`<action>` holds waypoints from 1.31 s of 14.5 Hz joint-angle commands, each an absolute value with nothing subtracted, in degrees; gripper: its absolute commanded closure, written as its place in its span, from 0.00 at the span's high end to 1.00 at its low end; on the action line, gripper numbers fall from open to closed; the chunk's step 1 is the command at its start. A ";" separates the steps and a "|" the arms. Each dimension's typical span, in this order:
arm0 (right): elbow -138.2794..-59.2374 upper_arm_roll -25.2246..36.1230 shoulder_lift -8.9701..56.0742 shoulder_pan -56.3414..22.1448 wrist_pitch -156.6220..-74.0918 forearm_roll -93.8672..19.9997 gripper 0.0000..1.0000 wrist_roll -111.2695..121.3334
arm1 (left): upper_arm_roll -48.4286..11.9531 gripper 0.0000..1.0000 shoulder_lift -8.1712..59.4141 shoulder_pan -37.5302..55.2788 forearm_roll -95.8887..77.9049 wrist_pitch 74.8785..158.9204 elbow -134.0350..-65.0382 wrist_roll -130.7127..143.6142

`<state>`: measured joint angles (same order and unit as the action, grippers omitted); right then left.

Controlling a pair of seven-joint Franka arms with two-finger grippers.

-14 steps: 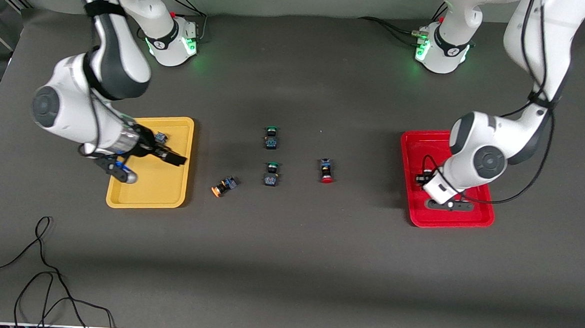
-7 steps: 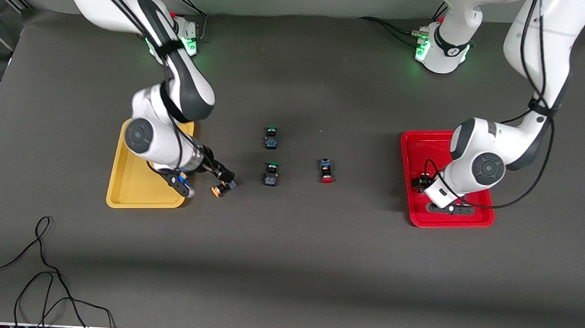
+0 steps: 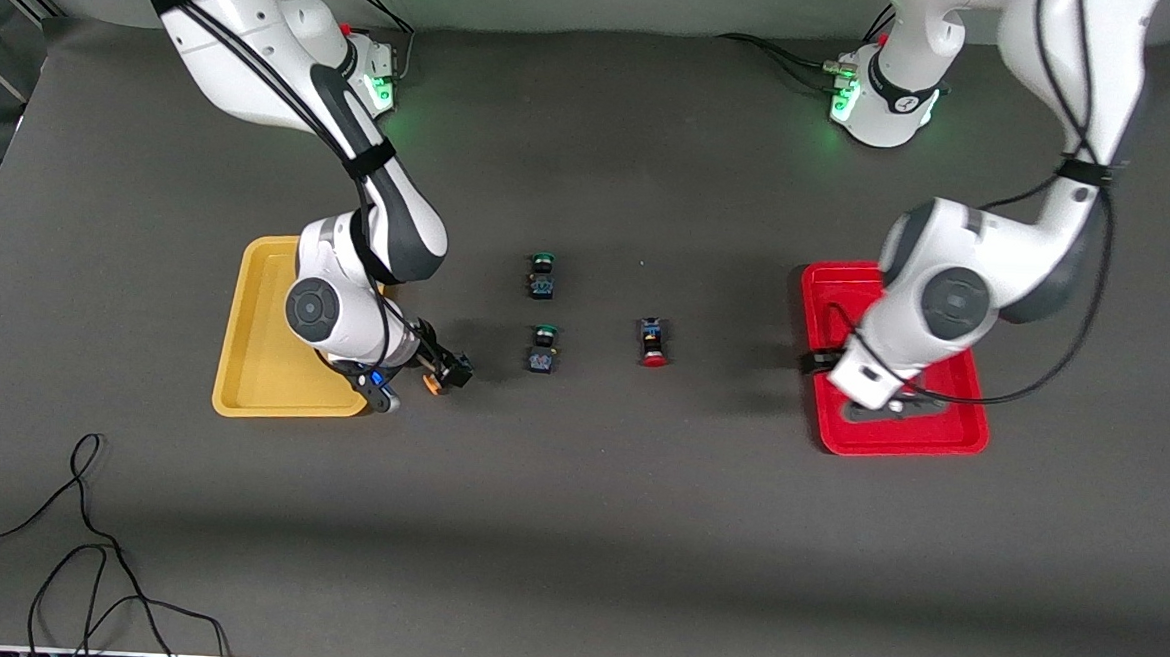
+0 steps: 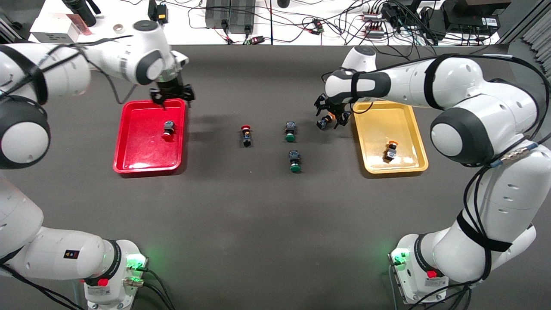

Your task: Place red and yellow buttons in trays

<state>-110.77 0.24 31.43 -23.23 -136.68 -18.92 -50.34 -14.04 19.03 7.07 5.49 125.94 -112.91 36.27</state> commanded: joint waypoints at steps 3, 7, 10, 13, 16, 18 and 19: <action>-111.09 0.09 32.87 -23.91 -140.70 -17.75 0.93 -52.56 | -13.71 1.00 26.27 18.61 5.63 127.44 -103.46 48.24; -111.01 0.09 32.87 -23.91 -140.80 -17.75 0.60 -52.56 | -13.71 1.00 32.16 26.18 5.80 133.40 -101.60 54.74; -110.92 0.09 32.00 -23.73 -140.10 -17.84 0.31 -52.47 | -13.71 1.00 35.67 29.52 5.71 134.73 -101.69 55.46; -110.31 0.44 27.97 -23.29 -134.95 -17.84 0.26 -52.21 | -13.71 0.98 38.40 30.23 5.80 136.05 -101.69 55.63; -109.42 1.23 21.47 -20.14 -124.05 -17.75 0.26 -49.59 | -13.71 0.43 38.41 30.94 5.80 135.09 -101.69 58.00; -110.12 5.08 18.30 -19.78 -120.25 -17.75 0.26 -43.80 | -13.71 0.23 37.97 30.50 5.71 135.00 -101.25 58.18; -110.91 6.75 17.24 -19.78 -119.36 -17.75 0.26 -40.72 | -13.62 0.18 37.88 30.15 5.63 134.65 -100.81 58.27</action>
<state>-108.56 3.96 20.62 -20.12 -121.62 -18.28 -46.14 -14.48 38.48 29.62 5.50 135.88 -102.22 56.64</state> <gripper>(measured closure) 0.670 0.489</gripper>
